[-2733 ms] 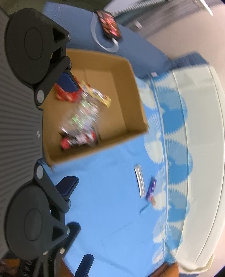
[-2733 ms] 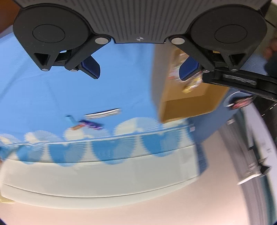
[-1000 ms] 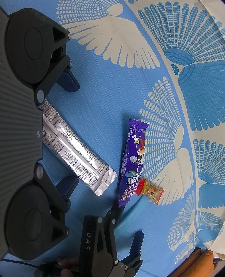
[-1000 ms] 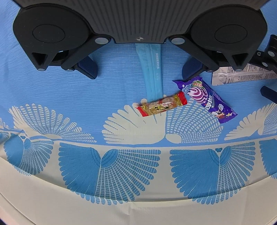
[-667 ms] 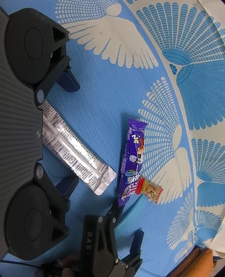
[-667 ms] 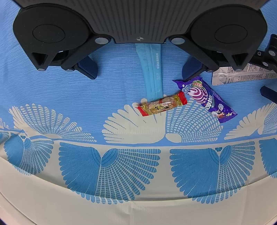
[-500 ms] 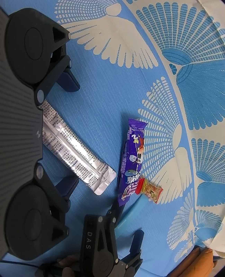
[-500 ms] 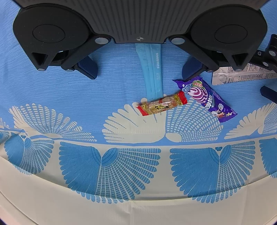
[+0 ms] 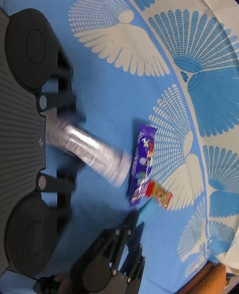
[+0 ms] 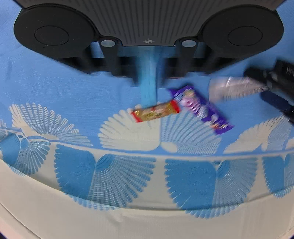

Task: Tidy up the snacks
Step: 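Grasp the silver bar with the left tool while the right tool grasps the blue stick, then carry the silver bar and blue stick over the box with both tools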

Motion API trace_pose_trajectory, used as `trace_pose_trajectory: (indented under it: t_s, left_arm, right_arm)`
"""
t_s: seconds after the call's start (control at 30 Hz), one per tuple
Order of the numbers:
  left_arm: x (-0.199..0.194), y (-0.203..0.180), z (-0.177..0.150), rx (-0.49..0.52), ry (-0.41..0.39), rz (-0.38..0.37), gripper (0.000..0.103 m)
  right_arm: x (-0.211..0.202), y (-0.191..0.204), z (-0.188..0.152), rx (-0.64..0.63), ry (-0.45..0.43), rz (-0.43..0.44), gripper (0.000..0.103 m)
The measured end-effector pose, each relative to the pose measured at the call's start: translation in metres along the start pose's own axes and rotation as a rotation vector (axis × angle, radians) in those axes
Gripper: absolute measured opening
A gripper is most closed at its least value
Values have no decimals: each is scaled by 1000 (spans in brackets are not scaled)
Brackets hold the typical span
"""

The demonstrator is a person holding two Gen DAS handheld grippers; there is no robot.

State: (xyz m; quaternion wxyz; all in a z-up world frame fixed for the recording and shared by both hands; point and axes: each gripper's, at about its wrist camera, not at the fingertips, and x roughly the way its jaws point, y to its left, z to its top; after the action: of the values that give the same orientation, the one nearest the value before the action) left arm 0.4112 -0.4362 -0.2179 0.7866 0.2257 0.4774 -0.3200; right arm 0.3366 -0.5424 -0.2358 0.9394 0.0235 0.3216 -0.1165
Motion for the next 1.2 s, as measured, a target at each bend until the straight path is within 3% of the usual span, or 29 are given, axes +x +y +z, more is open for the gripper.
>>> trace_pose_trajectory:
  t_s: [0.13, 0.23, 0.4, 0.6, 0.77, 0.93, 1.2]
  left_arm:
    - [-31, -4, -27, -99, 21, -41, 30]
    - [-62, -17, -59, -104, 15, -70, 30]
    - [-117, -38, -111, -115, 15, -117, 30]
    - [-213, -46, -166, -141, -89, -141, 30]
    - [-289, -33, -216, -206, -152, -107, 30]
    - [-350, -13, -271, -274, -190, -13, 30]
    - [-404, 27, -362, -396, -195, 82, 30]
  right_arm:
    - [-34, 7, -12, 114, 97, 9, 19]
    - [-77, 17, -36, 192, 127, 29, 19]
    - [-157, 29, -68, 299, 115, 33, 19]
    - [-247, 43, -77, 360, 69, 57, 19]
    - [-316, 67, -67, 318, -19, 98, 19]
    - [-383, 109, -62, 244, -89, 199, 19]
    - [-441, 194, -81, 144, -22, 385, 19]
